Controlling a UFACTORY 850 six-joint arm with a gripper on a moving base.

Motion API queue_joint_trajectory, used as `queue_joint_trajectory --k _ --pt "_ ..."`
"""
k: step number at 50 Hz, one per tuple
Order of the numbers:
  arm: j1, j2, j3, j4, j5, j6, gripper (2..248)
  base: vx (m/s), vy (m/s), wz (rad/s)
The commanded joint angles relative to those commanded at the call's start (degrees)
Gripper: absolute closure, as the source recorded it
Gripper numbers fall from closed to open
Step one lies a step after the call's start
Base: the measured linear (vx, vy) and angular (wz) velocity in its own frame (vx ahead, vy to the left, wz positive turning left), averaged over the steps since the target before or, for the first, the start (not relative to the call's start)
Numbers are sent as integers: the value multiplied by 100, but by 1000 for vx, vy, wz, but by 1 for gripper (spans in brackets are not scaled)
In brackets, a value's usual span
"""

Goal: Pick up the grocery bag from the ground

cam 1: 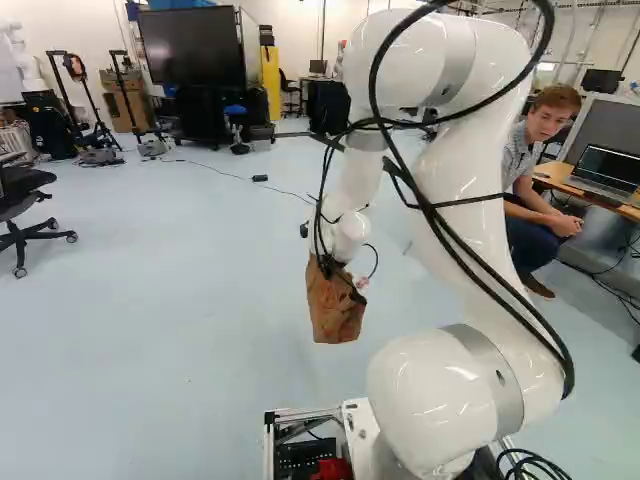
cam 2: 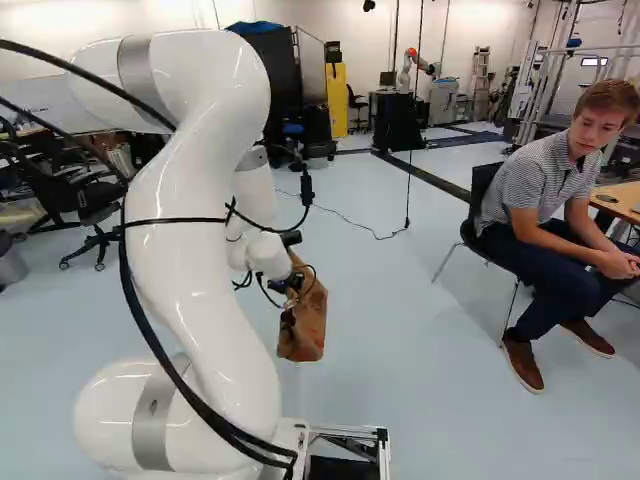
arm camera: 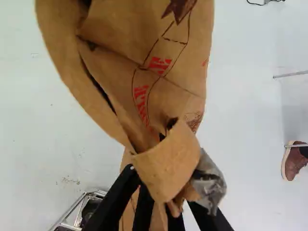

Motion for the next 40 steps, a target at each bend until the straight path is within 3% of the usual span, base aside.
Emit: queue_joint_trajectory --k 16,40 --pt "9 453 288 0 0 0 231 0 0 0" --pt "4 565 356 0 26 11 231 0 0 0"
